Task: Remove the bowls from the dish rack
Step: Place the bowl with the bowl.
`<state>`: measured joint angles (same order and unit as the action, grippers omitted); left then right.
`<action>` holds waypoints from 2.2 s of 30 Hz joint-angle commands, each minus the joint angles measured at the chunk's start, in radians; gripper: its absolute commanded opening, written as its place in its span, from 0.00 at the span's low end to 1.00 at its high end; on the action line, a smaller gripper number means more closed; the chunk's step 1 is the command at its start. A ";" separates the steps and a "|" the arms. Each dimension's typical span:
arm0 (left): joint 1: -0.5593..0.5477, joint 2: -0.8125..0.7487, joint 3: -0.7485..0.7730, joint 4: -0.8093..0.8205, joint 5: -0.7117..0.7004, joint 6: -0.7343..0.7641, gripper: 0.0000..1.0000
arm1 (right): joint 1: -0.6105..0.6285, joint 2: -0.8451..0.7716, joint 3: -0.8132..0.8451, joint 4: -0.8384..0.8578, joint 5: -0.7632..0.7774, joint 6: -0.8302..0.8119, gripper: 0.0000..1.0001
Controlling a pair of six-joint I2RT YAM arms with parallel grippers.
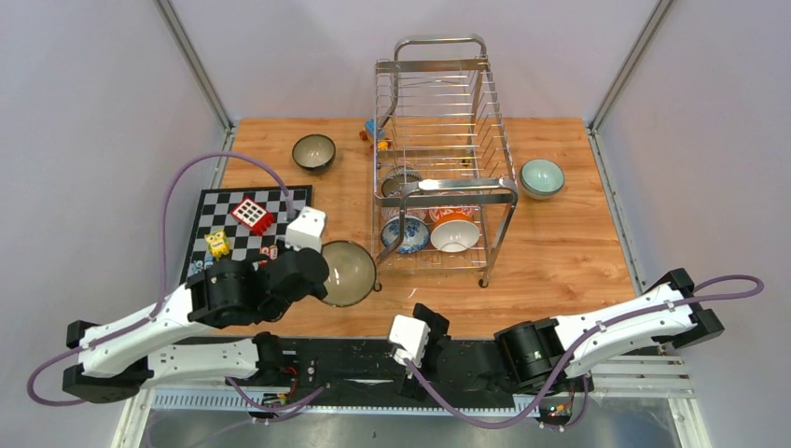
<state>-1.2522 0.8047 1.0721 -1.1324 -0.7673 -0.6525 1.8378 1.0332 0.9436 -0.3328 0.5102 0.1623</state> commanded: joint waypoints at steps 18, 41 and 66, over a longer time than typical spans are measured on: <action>1.020 0.453 0.194 0.610 0.467 0.111 0.00 | -0.014 0.007 -0.326 0.132 0.234 0.203 0.96; 1.306 1.162 0.660 0.732 0.737 -0.123 0.00 | -0.009 0.100 -0.438 0.139 0.428 0.493 0.94; 1.306 1.360 0.879 0.651 0.799 -0.170 0.00 | -0.016 0.050 -0.477 0.147 0.475 0.516 0.94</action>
<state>0.0559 2.1757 1.8694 -0.5159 0.0132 -0.8059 1.8317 1.0878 0.4786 -0.1806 0.9539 0.6590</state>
